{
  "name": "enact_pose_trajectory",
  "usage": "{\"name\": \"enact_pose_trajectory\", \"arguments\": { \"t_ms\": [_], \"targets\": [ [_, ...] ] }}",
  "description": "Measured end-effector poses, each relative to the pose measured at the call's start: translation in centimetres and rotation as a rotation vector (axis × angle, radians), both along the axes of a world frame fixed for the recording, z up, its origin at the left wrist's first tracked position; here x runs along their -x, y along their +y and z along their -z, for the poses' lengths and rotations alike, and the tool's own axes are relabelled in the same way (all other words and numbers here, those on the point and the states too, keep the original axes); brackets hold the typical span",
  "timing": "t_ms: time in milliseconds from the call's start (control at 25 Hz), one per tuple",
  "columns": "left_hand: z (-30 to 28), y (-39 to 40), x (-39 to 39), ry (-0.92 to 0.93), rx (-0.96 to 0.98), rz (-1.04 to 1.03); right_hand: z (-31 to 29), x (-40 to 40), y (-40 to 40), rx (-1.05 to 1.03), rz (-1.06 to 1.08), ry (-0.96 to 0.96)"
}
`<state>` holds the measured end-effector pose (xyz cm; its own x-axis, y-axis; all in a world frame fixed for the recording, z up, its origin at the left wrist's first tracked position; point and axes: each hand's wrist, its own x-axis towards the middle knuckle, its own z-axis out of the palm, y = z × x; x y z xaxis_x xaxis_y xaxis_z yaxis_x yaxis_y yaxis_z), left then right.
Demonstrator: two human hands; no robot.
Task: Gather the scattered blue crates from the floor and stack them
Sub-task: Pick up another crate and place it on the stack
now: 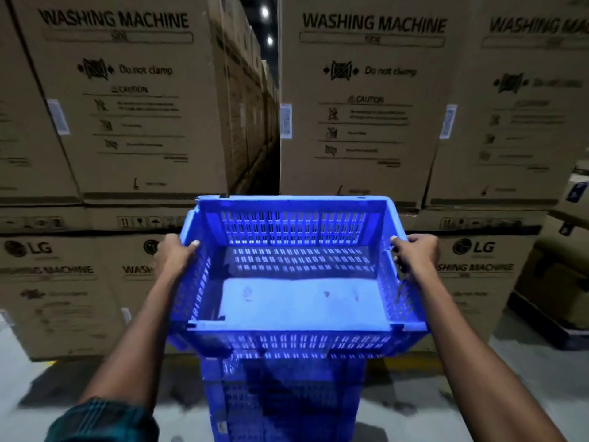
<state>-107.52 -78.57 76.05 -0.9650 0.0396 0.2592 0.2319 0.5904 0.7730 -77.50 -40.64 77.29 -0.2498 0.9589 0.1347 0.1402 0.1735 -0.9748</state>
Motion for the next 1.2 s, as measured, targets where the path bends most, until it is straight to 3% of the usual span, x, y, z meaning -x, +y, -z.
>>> {"name": "enact_pose_trajectory", "arguments": {
  "t_ms": [280, 600, 960, 1200],
  "targets": [
    [2.2, 5.7, 8.5, -0.164, 0.074, 0.068, 1.9, 7.4, 5.6, -0.07, 0.119, -0.274],
    [6.6, 9.3, 13.8, -0.286, 0.145, 0.012, 10.0, 13.6, 13.1, 0.035, 0.127, -0.433],
    [7.9, 9.1, 16.8, -0.274, 0.164, -0.032, 10.7, 19.0, 15.2, 0.046, 0.076, -0.488],
    [5.6, 10.3, 15.4, -0.277, 0.218, 0.126, 7.0, 18.6, 11.8, -0.023, 0.022, -0.532]
  ]
}}
